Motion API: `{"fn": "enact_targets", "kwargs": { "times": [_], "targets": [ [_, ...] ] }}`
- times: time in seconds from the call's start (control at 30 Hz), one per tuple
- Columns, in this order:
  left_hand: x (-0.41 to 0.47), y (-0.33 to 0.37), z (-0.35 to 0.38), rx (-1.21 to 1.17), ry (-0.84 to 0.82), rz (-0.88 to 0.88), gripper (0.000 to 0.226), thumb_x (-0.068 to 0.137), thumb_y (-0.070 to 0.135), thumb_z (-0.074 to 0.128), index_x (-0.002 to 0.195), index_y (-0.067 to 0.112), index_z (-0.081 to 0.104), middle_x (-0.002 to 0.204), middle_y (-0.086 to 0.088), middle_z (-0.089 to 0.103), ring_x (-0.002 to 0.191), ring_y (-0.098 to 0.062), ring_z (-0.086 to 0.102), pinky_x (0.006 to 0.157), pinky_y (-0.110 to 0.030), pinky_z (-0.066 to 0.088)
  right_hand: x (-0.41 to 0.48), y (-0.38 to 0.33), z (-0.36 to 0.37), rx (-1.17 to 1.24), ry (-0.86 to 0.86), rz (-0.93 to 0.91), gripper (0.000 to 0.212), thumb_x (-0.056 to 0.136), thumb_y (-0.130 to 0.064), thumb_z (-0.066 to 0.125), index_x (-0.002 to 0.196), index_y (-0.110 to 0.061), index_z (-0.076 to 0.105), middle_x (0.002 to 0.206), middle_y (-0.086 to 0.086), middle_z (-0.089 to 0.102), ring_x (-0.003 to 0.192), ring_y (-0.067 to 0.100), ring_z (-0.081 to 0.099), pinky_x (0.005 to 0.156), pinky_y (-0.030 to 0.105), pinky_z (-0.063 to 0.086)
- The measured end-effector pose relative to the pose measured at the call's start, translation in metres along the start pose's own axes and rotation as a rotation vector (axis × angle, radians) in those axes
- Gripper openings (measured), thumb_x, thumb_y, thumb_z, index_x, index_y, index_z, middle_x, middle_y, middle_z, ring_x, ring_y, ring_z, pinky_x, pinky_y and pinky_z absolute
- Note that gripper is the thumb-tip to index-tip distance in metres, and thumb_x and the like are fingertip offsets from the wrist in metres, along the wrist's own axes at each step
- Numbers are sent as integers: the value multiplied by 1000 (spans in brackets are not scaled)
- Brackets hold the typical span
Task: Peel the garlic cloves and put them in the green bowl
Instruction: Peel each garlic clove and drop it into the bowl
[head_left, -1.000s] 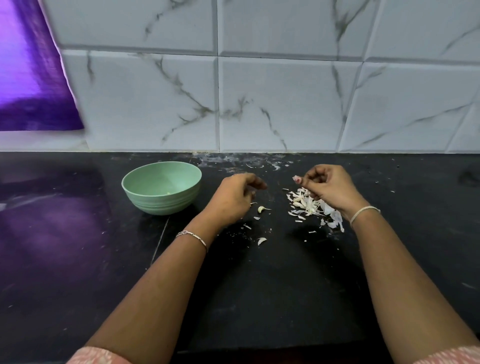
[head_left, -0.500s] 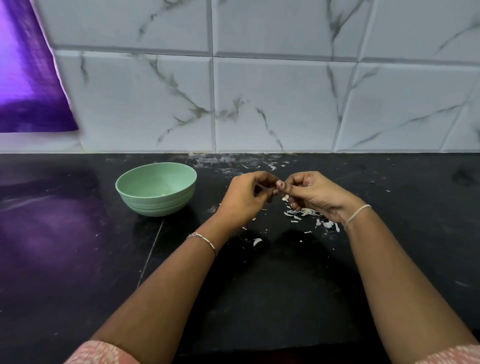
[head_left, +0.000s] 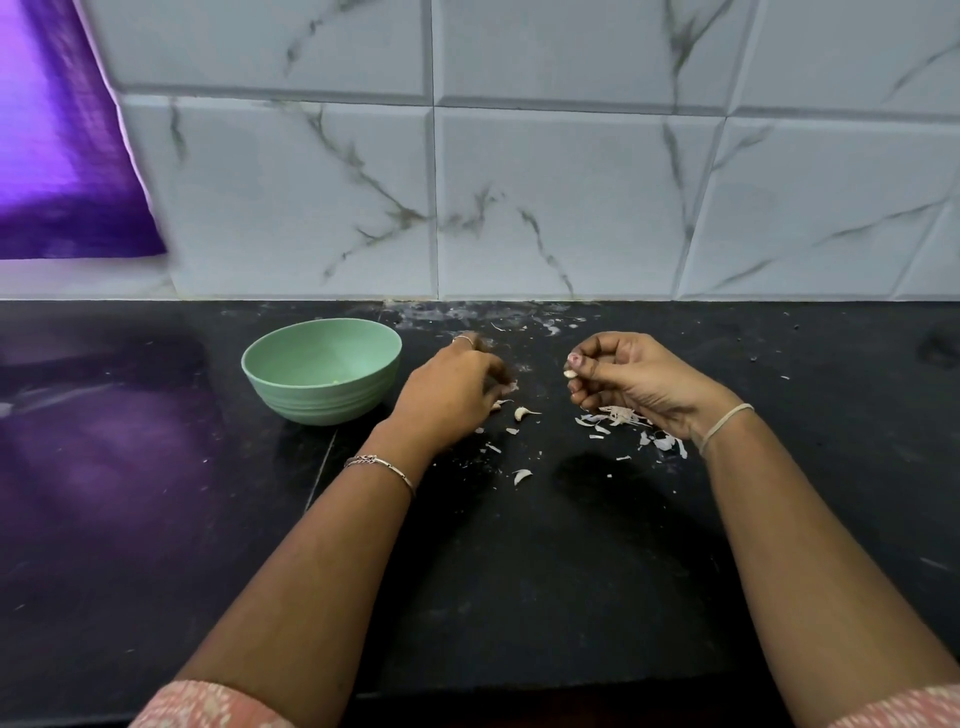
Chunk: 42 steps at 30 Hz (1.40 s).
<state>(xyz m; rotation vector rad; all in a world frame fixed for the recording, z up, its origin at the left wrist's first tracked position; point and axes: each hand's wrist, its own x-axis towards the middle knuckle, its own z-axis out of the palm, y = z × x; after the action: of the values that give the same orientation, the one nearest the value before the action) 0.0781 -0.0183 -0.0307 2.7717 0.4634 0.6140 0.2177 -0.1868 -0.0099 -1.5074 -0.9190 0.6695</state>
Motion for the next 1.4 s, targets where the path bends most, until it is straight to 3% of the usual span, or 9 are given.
{"fn": "enact_targets", "kwargs": {
  "times": [0.1,0.27,0.47,0.63,0.73,0.93,1.13,1.27,1.4],
  "targets": [
    [-1,4,-3,-10,99,-5,2,87,23,64,88,24,64,104,6,55,97,-18,57,77,-35,49,1,1,1,-42,-18,-3,8,89,-5,64,96,-5,60,72,11,65,60,15,65,57,21,55],
    [2,6,-1,-134,87,0,26,84,4,57,91,27,68,93,8,70,90,-16,63,79,-39,53,5,6,7,-77,-20,-17,9,88,-7,65,96,-2,64,71,9,68,61,14,64,58,20,55],
    [1,7,0,19,-18,22,27,99,36,49,116,23,65,113,0,60,108,-20,56,85,-36,48,1,5,7,-93,-18,-52,18,76,3,74,92,-1,67,72,11,68,65,14,66,60,20,56],
    [2,5,-2,3,92,39,11,84,33,72,85,25,64,89,12,51,88,-13,53,70,-27,39,0,3,9,-93,-31,-44,11,82,-1,70,92,-2,65,74,9,67,63,15,65,57,20,55],
    [4,3,-1,-115,89,33,28,77,17,77,74,29,53,81,15,59,84,-13,60,72,-32,48,1,3,10,-135,-36,-63,7,83,-4,71,89,-3,67,72,6,66,63,15,61,57,20,53],
    [5,8,1,-456,73,119,21,84,5,72,101,15,70,91,6,72,84,-8,67,80,-18,52,2,1,13,-96,9,-69,23,75,-22,73,80,-1,68,71,8,69,56,12,59,54,18,51],
    [4,17,4,-439,76,128,27,77,10,80,100,18,70,82,15,67,72,3,62,72,-12,50,7,6,13,-56,100,-37,14,83,-13,71,80,1,68,65,5,68,56,10,61,53,17,53],
    [5,14,5,-310,8,109,31,82,4,71,79,34,65,96,4,66,84,-11,62,83,-34,53,8,10,7,-254,113,-18,17,85,-20,72,92,-4,74,77,5,65,61,4,54,54,18,48],
    [3,12,6,-148,-60,90,26,87,10,63,103,28,71,110,-1,54,100,-17,55,94,-37,47,10,10,2,-731,195,-83,9,76,-19,82,72,-20,74,77,-1,67,60,2,51,61,20,41]
  ]
}}
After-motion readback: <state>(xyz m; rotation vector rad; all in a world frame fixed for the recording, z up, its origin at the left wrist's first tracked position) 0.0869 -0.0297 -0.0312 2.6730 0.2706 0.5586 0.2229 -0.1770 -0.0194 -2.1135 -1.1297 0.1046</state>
